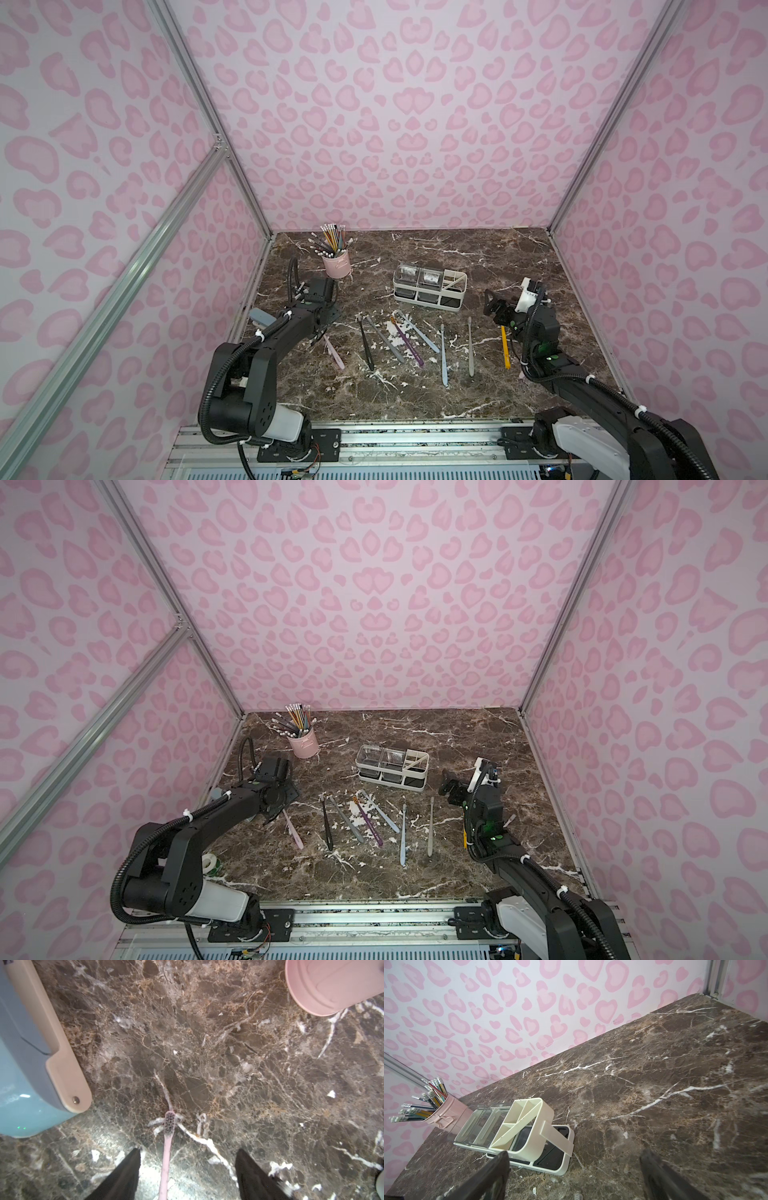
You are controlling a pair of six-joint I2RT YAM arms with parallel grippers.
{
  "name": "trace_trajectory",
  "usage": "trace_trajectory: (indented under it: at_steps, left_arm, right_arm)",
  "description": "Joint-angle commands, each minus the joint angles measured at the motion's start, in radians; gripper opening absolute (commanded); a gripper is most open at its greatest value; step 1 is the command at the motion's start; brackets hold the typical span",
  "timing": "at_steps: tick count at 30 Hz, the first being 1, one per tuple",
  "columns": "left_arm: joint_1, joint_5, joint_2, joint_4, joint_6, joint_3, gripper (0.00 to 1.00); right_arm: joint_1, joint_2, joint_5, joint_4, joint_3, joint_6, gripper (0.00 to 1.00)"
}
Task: Place the toothbrush into the toothbrush holder
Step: Pick up the toothbrush from the center of the board.
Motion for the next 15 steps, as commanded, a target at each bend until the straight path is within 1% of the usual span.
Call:
trace_trajectory:
  at_steps: [1, 6, 9, 15]
  left_arm:
    - [0.001, -0.008, 0.007, 0.053, -0.025, -0.009, 0.73]
    - [0.000, -0.042, 0.020, 0.053, -0.031, -0.006, 0.69]
    - [0.001, -0.048, 0.044, 0.056, -0.036, 0.002, 0.63]
    - [0.000, -0.075, 0.060, 0.045, -0.050, 0.008, 0.58]
  right_arm:
    - [0.003, 0.008, -0.013, 0.041, 0.007, 0.007, 1.00]
    - [0.014, 0.019, -0.021, 0.044, 0.012, 0.005, 1.00]
    - [0.019, 0.025, -0.021, 0.043, 0.014, 0.006, 1.00]
    - [0.028, 0.025, -0.019, 0.042, 0.016, 0.003, 1.00]
